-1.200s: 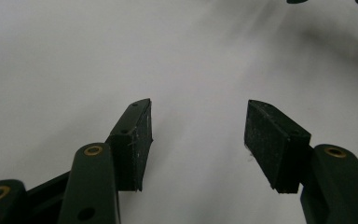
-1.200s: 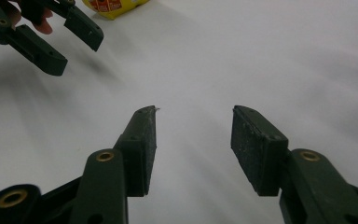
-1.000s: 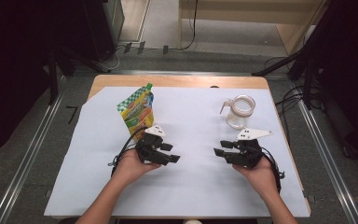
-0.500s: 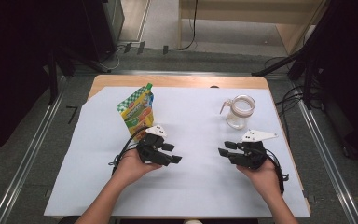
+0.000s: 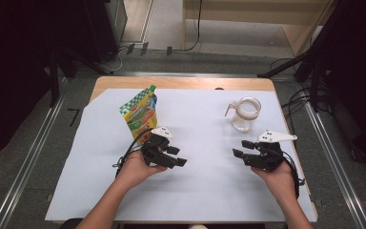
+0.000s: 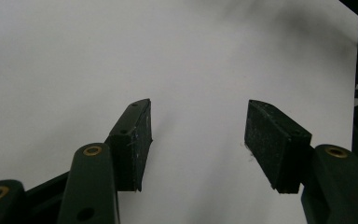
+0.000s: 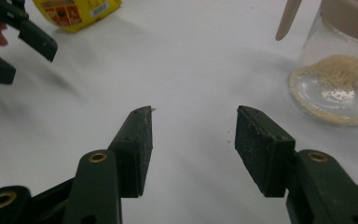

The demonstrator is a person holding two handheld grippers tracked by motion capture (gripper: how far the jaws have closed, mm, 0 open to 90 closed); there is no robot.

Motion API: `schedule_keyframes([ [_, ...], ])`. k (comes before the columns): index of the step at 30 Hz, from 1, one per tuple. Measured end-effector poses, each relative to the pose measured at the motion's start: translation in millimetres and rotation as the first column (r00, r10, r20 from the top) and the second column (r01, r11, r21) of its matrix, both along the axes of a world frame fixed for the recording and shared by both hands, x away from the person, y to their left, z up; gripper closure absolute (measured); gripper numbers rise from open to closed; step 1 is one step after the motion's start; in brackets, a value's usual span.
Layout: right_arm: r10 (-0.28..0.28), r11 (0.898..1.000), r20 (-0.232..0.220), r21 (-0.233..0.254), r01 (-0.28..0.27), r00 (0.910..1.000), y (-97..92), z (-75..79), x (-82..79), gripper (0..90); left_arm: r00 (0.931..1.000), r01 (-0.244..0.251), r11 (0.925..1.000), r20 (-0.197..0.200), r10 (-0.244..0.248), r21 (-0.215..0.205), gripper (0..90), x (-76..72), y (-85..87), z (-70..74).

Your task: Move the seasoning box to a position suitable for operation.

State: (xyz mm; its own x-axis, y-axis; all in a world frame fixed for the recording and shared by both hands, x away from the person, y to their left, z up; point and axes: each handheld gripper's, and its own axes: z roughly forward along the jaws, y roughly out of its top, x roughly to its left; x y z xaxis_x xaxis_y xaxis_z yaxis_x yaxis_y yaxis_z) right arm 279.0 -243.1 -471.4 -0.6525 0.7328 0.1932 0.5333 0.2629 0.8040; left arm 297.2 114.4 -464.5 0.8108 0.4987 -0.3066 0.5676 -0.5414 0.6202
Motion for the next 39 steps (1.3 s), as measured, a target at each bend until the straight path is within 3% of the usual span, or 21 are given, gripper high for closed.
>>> schedule_keyframes([
  [3,-0.016,1.0,0.002,0.024,0.016,0.9999,2.1,6.0,4.4,47.3,0.9999,0.006,1.0,0.014,-0.006,-0.001,42.3,-1.1,0.5,1.6],
  [7,-0.018,1.0,0.013,0.007,0.018,0.9998,4.6,12.0,12.0,46.4,0.9999,0.008,1.0,0.011,-0.008,0.003,42.3,-1.9,1.6,1.9],
  [13,-0.07,0.997,-0.015,0.007,0.071,0.9974,-1.4,14.7,32.0,43.7,0.9998,0.007,1.0,0.02,-0.007,0.001,41.9,-4.7,-1.1,1.5],
  [17,-0.099,0.995,-0.045,-0.01,0.099,0.9941,-6.7,7.8,42.0,44.0,0.9998,0.008,1.0,0.02,-0.008,0.005,41.9,-5.5,-0.3,1.8],
  [20,-0.148,0.989,-0.064,-0.036,0.146,0.987,-13.3,1.4,48.2,41.1,0.9997,0.005,1.0,0.022,-0.005,-0.007,41.8,-6.4,0.2,2.3],
  [24,-0.204,0.979,-0.023,-0.022,0.203,0.9788,-20.6,-2.4,57.7,35.7,0.9998,0.005,1.0,0.022,-0.005,-0.006,41.9,-6.6,0.2,2.0],
  [26,-0.212,0.977,-0.041,-0.021,0.212,0.9763,-22.5,-5.6,63.2,35.6,0.9998,0.004,0.9999,0.02,-0.004,-0.009,41.8,-6.6,0.3,1.9],
  [27,-0.235,0.972,-0.07,-0.043,0.232,0.9695,-23.2,-8.1,67.8,32.9,0.9998,0.005,1.0,0.022,-0.005,-0.008,41.9,-6.6,0.5,1.9],
  [30,-0.282,0.959,-0.05,-0.049,0.28,0.9581,-26.2,-12.6,75.4,29.9,0.9998,0.001,1.0,0.022,-0.001,-0.006,41.9,-6.6,1.2,1.6],
  [35,-0.307,0.951,0.011,-0.039,0.307,0.9517,-23.2,-17.0,87.2,18.3,0.9998,0.002,1.0,0.017,-0.002,0.002,42.0,-5.6,1.8,0.5],
  [39,-0.331,0.943,0.016,-0.02,0.331,0.9435,-18.9,-21.8,98.4,14.7,1.0,0.002,0.9999,0.008,-0.002,0.014,42.3,-4.2,1.0,-2.1],
])
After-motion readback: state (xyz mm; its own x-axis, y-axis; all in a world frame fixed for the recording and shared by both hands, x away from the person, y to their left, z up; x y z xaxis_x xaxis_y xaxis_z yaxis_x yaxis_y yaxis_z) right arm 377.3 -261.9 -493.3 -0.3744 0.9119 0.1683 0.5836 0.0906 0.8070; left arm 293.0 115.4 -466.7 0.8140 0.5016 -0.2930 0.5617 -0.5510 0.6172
